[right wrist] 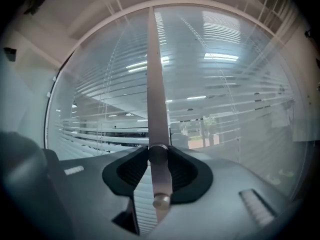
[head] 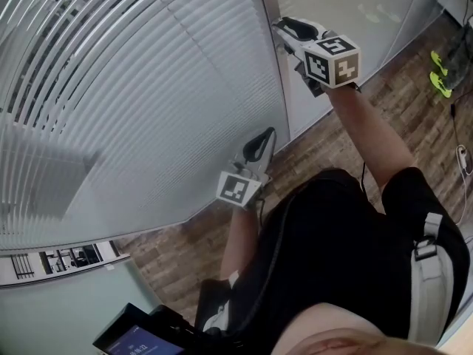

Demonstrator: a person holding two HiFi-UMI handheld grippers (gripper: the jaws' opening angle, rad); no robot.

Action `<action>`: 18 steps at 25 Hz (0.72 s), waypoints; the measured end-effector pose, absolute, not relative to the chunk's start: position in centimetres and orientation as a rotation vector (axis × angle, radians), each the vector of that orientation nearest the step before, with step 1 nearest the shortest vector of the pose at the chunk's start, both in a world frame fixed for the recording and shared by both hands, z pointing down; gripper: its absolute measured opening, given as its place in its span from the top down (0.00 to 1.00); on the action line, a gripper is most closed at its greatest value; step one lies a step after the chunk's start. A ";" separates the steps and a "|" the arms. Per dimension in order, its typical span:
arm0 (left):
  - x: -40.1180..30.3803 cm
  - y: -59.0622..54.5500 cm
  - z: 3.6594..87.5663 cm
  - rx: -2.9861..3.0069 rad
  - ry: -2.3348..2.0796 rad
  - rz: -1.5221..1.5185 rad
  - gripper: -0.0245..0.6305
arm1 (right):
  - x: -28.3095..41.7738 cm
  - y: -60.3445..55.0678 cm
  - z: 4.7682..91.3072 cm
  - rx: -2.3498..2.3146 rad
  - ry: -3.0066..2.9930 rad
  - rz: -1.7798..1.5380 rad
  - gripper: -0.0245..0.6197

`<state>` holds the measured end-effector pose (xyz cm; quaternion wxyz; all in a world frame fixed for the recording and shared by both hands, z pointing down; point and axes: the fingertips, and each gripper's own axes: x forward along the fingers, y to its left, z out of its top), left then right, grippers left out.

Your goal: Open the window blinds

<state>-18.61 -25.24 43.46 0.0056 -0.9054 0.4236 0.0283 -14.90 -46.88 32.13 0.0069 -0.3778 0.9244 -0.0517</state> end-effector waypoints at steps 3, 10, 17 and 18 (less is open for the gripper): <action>-18.6 -25.3 43.4 -2.836 1.323 0.093 0.96 | -14.8 -46.9 32.1 -1.187 2.881 -0.172 0.76; -18.1 -25.1 43.8 -2.844 1.305 0.067 0.96 | -14.8 -46.9 32.3 -1.182 2.872 -0.188 0.76; -18.4 -25.1 43.7 -2.836 1.306 0.064 0.96 | -14.6 -46.8 32.1 -1.177 2.889 -0.132 0.75; -18.3 -25.1 43.8 -2.840 1.307 0.065 0.96 | -14.5 -46.6 32.1 -1.167 2.892 -0.120 0.73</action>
